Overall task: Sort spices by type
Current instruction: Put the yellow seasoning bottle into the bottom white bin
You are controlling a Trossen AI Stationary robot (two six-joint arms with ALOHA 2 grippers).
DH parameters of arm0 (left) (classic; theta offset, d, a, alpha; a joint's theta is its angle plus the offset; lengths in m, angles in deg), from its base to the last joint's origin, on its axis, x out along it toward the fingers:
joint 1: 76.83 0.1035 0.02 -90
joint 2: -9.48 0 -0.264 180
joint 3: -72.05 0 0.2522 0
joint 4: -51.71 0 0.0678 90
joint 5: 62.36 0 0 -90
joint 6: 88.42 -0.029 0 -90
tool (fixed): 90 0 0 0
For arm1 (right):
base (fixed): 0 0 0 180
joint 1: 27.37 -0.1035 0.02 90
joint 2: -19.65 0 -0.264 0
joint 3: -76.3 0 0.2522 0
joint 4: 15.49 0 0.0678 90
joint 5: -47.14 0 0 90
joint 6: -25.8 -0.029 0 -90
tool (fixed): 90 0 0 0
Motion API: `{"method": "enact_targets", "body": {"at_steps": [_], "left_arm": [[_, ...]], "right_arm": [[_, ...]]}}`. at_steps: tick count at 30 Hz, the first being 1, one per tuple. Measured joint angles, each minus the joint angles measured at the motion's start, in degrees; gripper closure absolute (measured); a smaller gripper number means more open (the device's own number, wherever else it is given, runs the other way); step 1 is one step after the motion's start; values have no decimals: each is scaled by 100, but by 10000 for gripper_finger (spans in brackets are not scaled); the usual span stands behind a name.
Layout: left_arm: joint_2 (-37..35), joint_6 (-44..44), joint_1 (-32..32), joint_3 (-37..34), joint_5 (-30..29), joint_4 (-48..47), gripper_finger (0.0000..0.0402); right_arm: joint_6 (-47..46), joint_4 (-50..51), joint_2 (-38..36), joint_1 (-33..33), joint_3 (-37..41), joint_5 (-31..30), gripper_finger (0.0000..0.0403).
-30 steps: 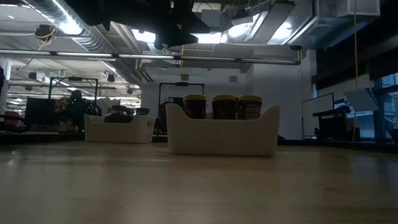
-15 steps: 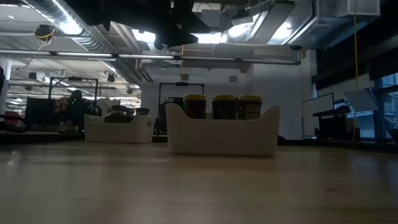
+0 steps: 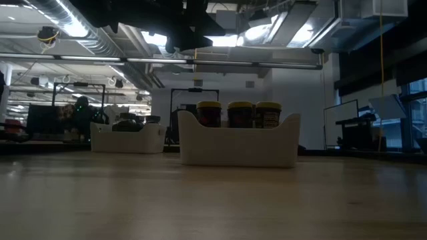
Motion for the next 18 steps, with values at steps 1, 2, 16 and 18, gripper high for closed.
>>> {"method": "enact_targets", "body": {"at_steps": [1, 2, 16, 18], "left_arm": [[0, 2, 0, 0, 0, -2, 137], [0, 2, 0, 0, 1, -1, 137], [0, -56, -2, 0, 1, -9, 137], [0, -50, 0, 0, 2, -9, 137]], "right_arm": [[-41, -22, -2, 38, 0, 10, 134], [-95, -70, -2, 79, 0, 30, 134], [212, -182, 22, 426, 0, -1105, 134], [239, -157, 22, 429, 0, -1148, 131]]}}
